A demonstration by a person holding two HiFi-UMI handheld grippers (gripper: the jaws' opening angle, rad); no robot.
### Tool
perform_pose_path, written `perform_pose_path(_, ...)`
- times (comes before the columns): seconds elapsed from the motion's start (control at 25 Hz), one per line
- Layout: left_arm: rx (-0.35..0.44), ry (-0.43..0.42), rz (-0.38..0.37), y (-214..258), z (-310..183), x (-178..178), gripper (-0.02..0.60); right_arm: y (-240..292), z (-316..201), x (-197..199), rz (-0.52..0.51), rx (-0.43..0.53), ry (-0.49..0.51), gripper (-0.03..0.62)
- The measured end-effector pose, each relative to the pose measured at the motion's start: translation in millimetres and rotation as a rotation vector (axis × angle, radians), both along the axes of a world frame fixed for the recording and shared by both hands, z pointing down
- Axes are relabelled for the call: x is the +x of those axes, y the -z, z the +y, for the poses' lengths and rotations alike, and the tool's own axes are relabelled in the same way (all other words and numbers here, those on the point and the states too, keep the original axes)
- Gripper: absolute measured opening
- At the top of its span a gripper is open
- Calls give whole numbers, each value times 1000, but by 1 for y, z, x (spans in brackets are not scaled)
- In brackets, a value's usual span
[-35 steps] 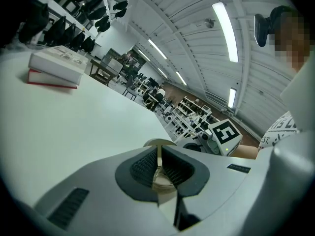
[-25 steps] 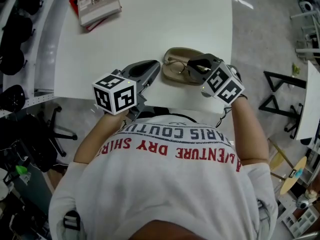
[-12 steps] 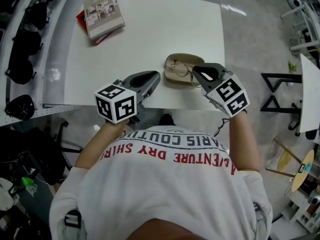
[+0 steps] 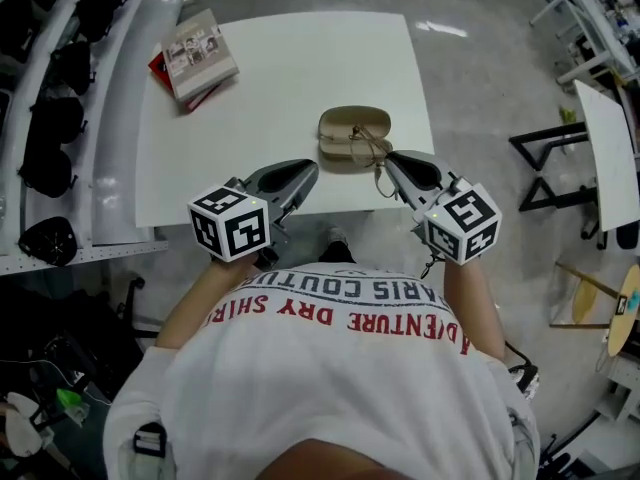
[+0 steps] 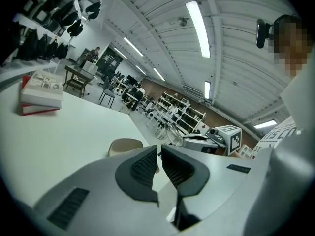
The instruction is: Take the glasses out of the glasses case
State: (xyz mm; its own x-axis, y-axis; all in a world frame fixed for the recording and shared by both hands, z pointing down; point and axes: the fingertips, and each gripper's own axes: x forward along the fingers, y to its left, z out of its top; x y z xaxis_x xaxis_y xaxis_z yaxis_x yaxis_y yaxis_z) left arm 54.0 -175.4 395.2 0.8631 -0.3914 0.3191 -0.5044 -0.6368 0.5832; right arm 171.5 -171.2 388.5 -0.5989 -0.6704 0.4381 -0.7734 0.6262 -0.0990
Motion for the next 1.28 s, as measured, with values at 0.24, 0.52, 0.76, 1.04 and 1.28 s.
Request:
perform_pose_path(0.24,41,-51,24,14,23,-2,48,17,36,-3,-6,68,-75,32)
perform_pose_path(0.52,75,-106,40,29,54,-5,48,39,73,-18,-120,120,-128,32)
perform_pose_path(0.76,91,-128,42,33,75,-10,48,50,98,-25,-180,139,-140,32)
perform_pose_path(1.04,90,-160,56,41,85,-9,48,62,109,-34,-196,167,-120,32)
perform_pose_path(1.28,105,-163,61,46,85,-9,48,67,109,-34,-196,180,-127,32)
